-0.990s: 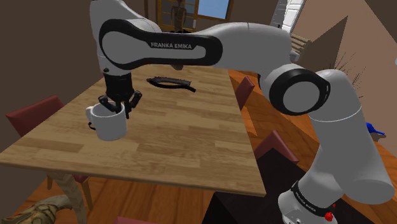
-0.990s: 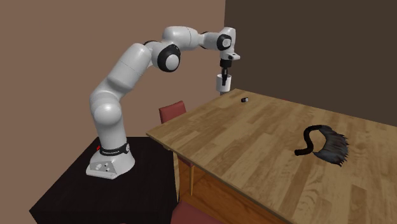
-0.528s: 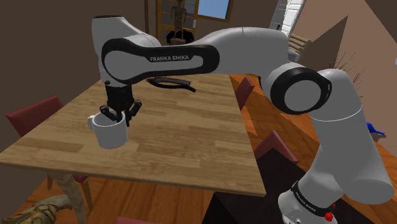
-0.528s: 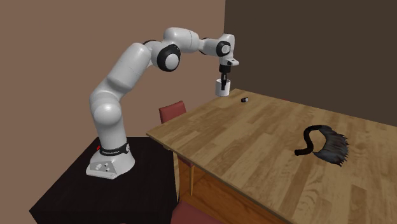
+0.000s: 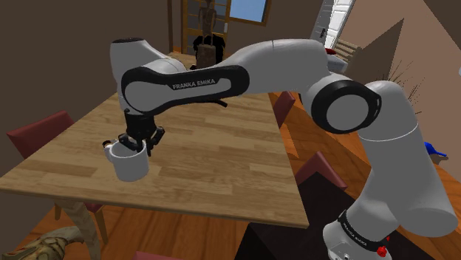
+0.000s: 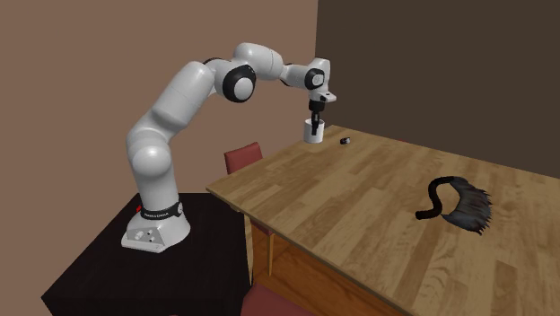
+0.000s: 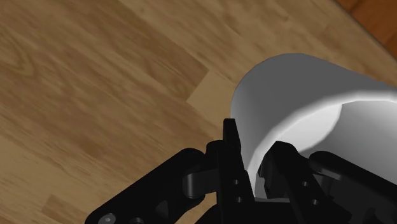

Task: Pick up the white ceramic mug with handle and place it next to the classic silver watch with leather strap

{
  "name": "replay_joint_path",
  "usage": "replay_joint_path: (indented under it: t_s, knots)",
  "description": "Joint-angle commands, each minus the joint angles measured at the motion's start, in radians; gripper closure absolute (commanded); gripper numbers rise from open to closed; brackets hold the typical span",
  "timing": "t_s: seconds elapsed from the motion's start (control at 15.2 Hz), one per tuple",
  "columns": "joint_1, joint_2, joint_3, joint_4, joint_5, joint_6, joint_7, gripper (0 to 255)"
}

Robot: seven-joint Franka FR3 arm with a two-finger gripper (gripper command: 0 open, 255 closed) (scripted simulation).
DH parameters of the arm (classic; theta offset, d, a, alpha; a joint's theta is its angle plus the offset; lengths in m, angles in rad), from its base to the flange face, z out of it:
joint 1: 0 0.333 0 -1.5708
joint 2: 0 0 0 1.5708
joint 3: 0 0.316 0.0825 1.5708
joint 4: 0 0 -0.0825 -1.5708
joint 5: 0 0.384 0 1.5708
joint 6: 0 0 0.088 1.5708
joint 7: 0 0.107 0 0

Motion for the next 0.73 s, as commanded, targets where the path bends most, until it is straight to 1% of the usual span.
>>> replay_joint_path:
  t_s: [0.0,0.53,0.59,0.66]
  knots:
    - [-0.002,0.003,-0.001,-0.027,-0.001,0.031,0.001,255]
    - [-0.002,0.003,-0.001,-0.027,-0.001,0.031,0.001,255]
    - [-0.002,0.003,-0.001,-0.027,-0.001,0.031,0.001,0]
    - [-0.002,0.004,-0.001,-0.026,-0.001,0.031,0.001,0]
